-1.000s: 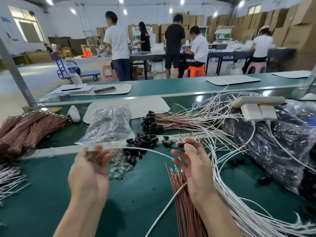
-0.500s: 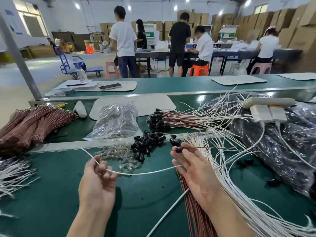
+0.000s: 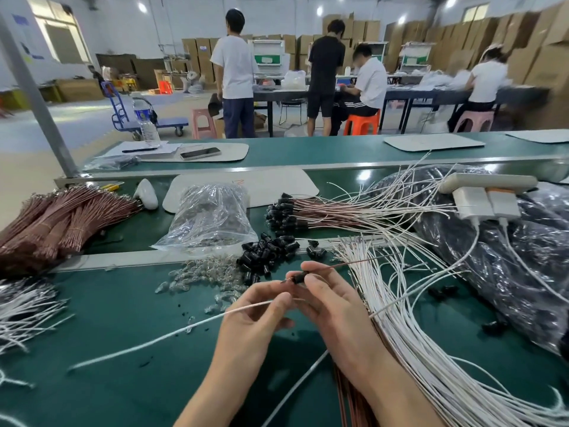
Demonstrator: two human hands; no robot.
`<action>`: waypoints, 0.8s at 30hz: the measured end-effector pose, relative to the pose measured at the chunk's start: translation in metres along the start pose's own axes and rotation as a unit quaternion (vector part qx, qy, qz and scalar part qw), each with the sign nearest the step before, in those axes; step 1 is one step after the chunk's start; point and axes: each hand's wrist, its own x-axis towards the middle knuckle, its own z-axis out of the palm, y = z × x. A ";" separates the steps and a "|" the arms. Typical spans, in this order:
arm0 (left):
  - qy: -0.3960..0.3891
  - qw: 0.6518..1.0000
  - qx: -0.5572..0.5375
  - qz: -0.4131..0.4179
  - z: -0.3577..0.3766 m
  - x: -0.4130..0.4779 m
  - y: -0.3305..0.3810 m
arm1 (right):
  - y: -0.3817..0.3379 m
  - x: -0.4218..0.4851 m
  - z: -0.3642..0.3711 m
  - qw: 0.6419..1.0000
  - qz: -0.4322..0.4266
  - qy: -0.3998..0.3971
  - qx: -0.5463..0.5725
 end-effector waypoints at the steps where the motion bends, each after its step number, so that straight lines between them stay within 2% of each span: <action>1: 0.021 1.000 -0.017 0.000 -0.001 0.002 -0.001 | -0.001 0.000 -0.001 1.000 0.000 0.006 0.000; 4: 0.078 0.990 -0.115 -0.014 -0.008 0.009 0.000 | -0.007 0.003 -0.005 0.998 -0.006 0.048 0.029; 9: 0.131 0.946 -0.288 -0.066 -0.016 0.019 0.005 | -0.014 0.006 -0.011 0.989 -0.004 0.092 0.116; 19: 0.152 0.933 -0.319 -0.073 -0.021 0.024 0.005 | -0.011 0.004 -0.007 0.988 0.043 0.081 0.127; 24: 0.155 0.929 -0.326 -0.079 -0.021 0.025 0.004 | -0.009 0.004 -0.007 0.992 0.039 0.061 0.106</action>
